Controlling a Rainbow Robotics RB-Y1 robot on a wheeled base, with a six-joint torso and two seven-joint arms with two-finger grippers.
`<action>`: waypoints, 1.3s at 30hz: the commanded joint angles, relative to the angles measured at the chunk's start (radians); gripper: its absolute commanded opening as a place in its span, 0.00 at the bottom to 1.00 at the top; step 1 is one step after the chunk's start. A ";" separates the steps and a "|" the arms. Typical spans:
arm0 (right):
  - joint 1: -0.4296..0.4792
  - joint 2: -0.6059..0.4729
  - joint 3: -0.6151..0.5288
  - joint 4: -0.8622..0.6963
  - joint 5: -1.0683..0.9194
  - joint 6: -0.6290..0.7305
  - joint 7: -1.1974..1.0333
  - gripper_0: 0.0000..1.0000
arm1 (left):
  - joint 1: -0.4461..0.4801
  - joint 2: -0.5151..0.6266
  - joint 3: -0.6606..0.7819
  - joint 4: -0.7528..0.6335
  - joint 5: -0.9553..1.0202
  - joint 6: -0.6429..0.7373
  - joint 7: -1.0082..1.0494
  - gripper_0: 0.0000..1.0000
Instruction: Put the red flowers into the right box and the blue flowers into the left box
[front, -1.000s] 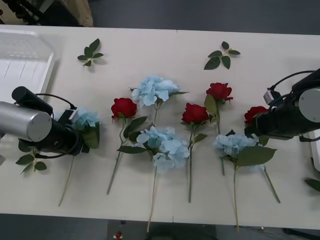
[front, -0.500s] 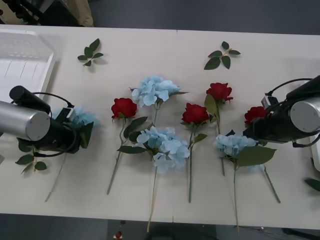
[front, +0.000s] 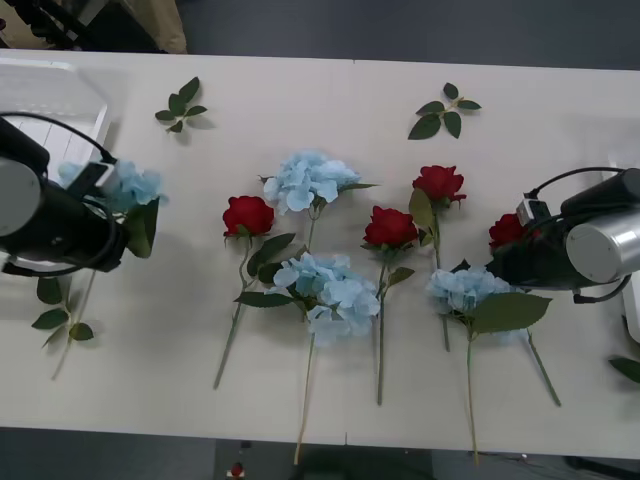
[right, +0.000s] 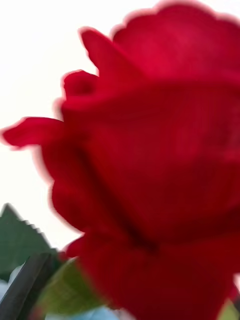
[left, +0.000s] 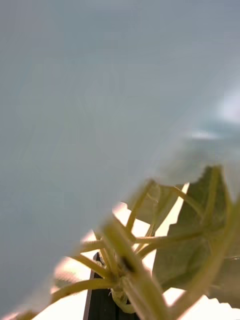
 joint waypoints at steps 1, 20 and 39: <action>-0.040 -0.021 0.035 0.043 0.021 -0.042 0.041 0.79 | -0.078 0.151 0.094 -0.151 0.011 0.139 -0.035 0.00; -0.093 -0.003 0.047 0.123 0.016 -0.048 0.061 0.00 | -0.207 0.405 0.004 0.506 -0.227 -0.338 -0.454 0.00; -0.121 -0.007 -0.162 -0.041 0.005 0.201 0.081 0.00 | -0.242 0.405 -0.222 0.590 -0.196 -0.465 -0.368 1.00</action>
